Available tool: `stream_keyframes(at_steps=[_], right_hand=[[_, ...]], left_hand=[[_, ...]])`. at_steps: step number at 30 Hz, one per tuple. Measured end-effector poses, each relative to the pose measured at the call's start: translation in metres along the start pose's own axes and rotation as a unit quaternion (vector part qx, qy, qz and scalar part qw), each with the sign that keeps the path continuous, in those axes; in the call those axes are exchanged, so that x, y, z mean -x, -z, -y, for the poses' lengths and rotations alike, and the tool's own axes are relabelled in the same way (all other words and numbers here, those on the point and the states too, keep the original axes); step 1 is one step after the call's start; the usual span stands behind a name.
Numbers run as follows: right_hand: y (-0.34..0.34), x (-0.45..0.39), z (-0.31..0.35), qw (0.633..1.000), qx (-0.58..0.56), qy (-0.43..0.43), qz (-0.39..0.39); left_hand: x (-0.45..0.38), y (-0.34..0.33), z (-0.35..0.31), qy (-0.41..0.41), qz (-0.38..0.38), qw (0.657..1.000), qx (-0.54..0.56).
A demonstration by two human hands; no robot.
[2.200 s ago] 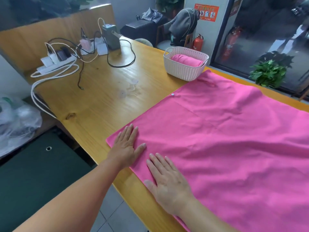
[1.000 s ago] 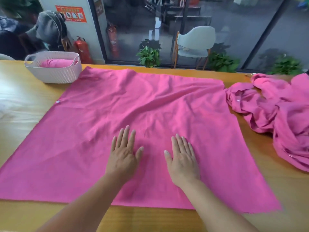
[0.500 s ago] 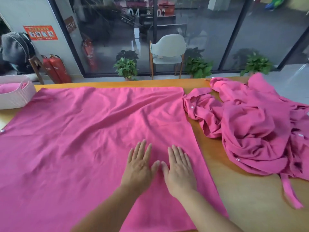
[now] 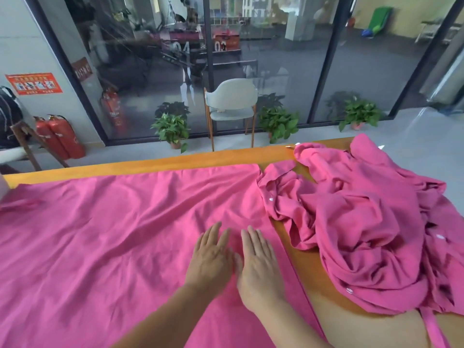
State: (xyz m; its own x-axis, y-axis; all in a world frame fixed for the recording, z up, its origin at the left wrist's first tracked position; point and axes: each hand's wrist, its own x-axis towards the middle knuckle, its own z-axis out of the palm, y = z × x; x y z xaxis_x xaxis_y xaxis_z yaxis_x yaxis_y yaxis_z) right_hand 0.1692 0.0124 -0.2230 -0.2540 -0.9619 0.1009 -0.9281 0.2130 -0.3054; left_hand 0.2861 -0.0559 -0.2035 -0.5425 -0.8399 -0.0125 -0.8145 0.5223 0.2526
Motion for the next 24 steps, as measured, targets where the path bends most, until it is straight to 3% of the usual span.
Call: stream_keyframes(at_steps=[5,8,12,14,18,24], right_hand=[[-0.006,-0.013,-0.023,0.997,-0.009,-0.049,0.058],[0.004,-0.054,-0.014,0.996,-0.068,-0.055,-0.007],[0.009,-0.138,-0.017,0.986,-0.115,-0.083,-0.093],[0.007,-0.163,-0.027,0.983,-0.121,-0.114,-0.081],[0.0,-0.178,-0.057,0.974,-0.141,-0.17,-0.054],[0.003,-0.188,-0.113,0.966,-0.096,-0.226,-0.081]], left_hand=[[-0.073,0.013,0.035,-0.023,-0.03,0.997,0.06],[-0.135,0.027,0.051,-0.03,-0.044,0.994,0.097],[-0.209,0.031,0.054,-0.048,-0.003,0.997,0.064],[-0.236,0.022,0.054,-0.074,0.035,0.996,0.042],[-0.26,-0.002,0.048,-0.133,0.076,0.988,-0.001],[-0.265,-0.012,0.053,-0.104,0.056,0.993,0.005]])
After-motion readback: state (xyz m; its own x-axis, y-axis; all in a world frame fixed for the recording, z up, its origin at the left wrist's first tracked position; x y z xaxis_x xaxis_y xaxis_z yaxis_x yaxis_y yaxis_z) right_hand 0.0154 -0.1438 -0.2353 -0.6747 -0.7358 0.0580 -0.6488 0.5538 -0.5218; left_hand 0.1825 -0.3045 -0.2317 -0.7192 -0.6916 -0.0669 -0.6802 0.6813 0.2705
